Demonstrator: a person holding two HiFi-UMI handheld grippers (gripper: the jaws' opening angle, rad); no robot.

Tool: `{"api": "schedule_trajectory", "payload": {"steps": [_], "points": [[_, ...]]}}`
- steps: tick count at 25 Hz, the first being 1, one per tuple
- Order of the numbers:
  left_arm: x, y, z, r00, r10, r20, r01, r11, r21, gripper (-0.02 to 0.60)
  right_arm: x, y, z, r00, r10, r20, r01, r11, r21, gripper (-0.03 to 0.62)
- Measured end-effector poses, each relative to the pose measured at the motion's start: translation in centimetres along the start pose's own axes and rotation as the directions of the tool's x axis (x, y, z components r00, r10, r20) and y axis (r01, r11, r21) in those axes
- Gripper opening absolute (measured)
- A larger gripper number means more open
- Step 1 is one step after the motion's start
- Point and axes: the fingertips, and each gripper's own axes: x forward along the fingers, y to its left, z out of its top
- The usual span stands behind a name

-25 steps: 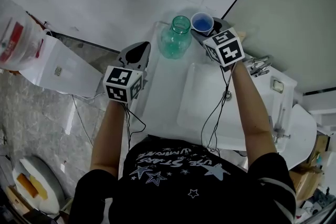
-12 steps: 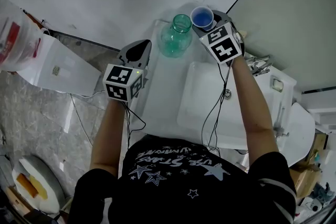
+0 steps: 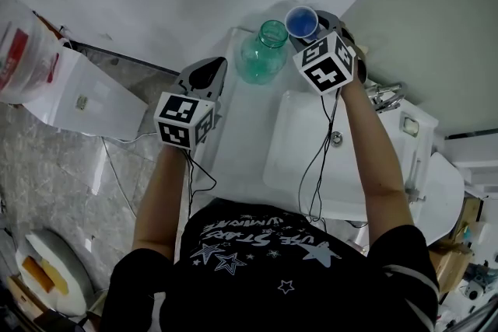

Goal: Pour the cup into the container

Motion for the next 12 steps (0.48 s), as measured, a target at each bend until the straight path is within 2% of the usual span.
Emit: {"api": "schedule_trajectory", "payload": {"steps": [12], "points": [[0.05, 0.14, -0.52, 1.0, -0.01, 0.0, 0.01, 1.0, -0.019, 0.011, 0.53, -0.03, -0.09, 0.998, -0.034, -0.05, 0.029, 0.995, -0.091, 0.273]]}}
